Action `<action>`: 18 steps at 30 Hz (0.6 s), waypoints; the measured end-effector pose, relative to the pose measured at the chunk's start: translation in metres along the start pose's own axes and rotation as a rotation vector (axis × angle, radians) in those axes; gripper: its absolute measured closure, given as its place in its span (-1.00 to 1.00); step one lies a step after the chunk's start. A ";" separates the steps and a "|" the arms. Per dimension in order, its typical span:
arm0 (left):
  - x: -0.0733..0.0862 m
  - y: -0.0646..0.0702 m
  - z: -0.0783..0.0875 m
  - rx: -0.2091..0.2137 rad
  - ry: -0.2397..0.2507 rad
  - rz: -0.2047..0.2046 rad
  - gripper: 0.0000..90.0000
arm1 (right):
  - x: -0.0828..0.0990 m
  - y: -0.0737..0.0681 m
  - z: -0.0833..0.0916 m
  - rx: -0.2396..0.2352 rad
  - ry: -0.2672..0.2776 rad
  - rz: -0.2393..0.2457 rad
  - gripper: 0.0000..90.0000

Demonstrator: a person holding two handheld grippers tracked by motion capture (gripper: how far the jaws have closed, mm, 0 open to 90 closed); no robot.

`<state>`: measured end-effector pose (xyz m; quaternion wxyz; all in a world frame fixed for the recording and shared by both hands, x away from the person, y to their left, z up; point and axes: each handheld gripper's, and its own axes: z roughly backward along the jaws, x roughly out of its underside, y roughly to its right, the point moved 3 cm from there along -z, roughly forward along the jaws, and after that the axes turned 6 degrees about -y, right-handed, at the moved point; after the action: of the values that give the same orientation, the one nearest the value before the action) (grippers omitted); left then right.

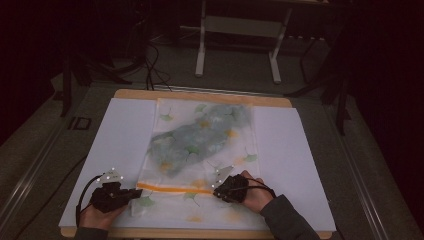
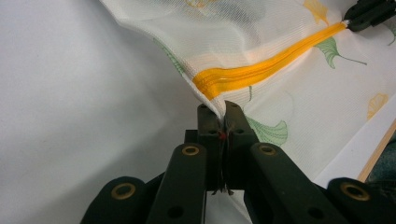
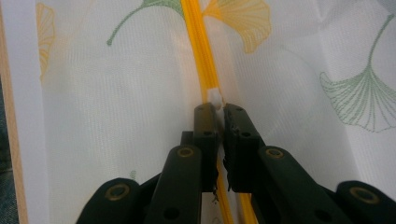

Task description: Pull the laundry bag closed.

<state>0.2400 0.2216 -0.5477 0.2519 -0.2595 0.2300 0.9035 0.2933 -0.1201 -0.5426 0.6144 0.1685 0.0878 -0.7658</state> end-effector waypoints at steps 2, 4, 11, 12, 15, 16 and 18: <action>0.000 0.000 0.000 0.000 0.000 0.000 0.96 | 0.000 0.000 0.000 -0.002 0.001 0.000 0.88; 0.000 0.000 0.000 0.000 0.000 0.000 0.96 | 0.000 0.000 0.000 -0.003 -0.001 0.001 0.88; 0.000 0.000 0.000 0.001 0.001 0.002 0.96 | 0.005 0.001 0.002 0.000 -0.007 -0.003 0.88; 0.000 0.000 0.000 -0.001 0.000 0.001 0.96 | 0.006 0.002 0.003 -0.001 -0.008 -0.005 0.88; 0.000 0.000 0.000 -0.002 0.000 0.001 0.96 | 0.008 0.002 0.004 0.000 -0.010 -0.009 0.88; 0.000 0.000 0.000 -0.001 0.000 0.002 0.96 | 0.009 0.002 0.004 0.000 -0.008 -0.008 0.88; 0.000 0.000 0.000 -0.002 -0.001 0.002 0.96 | 0.010 0.003 0.005 0.002 -0.013 -0.010 0.88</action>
<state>0.2402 0.2219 -0.5477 0.2508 -0.2593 0.2292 0.9041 0.2932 -0.1316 -0.5418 0.6111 0.1637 0.0841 -0.7698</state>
